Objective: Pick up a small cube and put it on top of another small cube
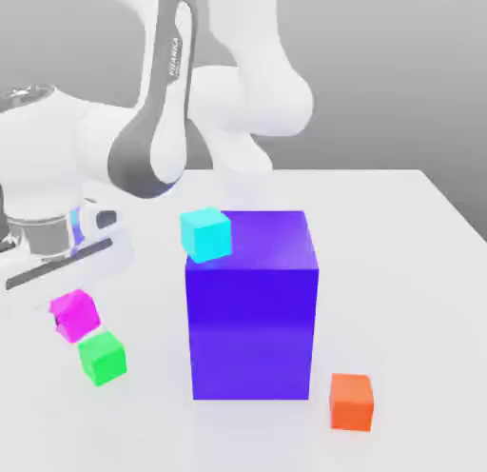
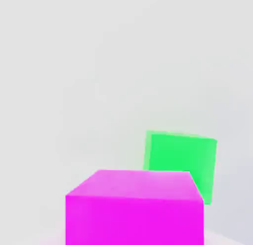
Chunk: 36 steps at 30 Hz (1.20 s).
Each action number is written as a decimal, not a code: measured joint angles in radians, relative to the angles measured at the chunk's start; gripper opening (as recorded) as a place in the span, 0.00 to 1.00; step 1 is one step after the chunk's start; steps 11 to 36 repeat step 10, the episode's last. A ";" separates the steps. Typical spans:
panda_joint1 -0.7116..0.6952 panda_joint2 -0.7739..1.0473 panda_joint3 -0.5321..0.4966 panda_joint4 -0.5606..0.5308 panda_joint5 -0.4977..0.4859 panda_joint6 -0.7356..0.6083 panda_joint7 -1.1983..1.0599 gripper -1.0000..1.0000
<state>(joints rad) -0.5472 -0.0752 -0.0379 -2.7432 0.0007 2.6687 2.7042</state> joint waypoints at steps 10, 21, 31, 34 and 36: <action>-0.012 0.188 0.012 -0.024 0.007 0.213 0.056 1.00; -0.012 0.188 0.012 -0.024 0.007 0.213 0.056 1.00; -0.012 0.188 0.012 -0.024 0.007 0.213 0.056 1.00; -0.012 0.188 0.012 -0.024 0.007 0.213 0.056 1.00; -0.012 0.188 0.012 -0.024 0.007 0.213 0.056 1.00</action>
